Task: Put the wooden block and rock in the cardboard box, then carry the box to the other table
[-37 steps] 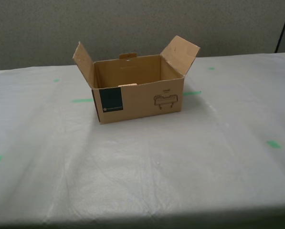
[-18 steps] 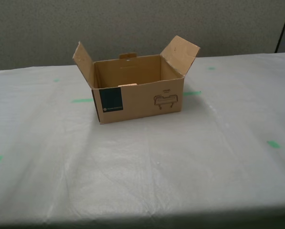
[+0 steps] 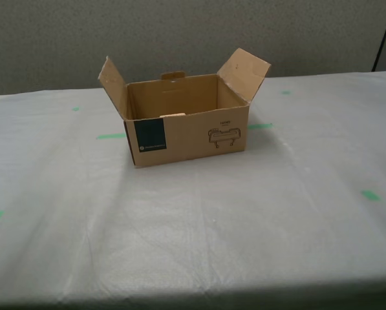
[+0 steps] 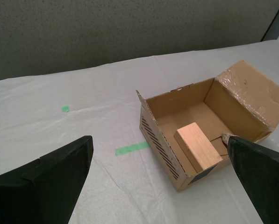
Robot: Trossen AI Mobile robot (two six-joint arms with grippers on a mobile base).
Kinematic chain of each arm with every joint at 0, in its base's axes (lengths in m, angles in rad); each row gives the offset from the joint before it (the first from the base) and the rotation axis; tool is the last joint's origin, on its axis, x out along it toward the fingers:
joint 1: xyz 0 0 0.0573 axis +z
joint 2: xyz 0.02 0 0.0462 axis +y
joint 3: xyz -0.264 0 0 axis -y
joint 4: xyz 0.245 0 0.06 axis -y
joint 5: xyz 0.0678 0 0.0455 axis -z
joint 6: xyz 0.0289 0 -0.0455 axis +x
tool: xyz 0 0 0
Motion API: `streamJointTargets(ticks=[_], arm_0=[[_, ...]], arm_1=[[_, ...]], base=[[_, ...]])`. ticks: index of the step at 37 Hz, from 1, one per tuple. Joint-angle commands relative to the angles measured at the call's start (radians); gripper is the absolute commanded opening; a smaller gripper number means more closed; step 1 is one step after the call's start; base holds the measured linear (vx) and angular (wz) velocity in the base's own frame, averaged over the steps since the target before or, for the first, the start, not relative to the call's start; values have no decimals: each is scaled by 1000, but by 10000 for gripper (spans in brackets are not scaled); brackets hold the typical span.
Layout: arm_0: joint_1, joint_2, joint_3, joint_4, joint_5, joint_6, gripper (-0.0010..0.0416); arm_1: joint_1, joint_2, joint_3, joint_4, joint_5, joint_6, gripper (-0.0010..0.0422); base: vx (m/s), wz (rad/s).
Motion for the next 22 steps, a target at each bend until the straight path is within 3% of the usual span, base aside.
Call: streamJointTargets(ticks=[1,22], arm_0=[[1,0,0,3,3,0,394],[1,0,0,2,3,0,393]], arm_1=[[0,0,1,1,-2,1,394],[0,0,1,1,-2,1,394]], base=[[0,0],[0,0]])
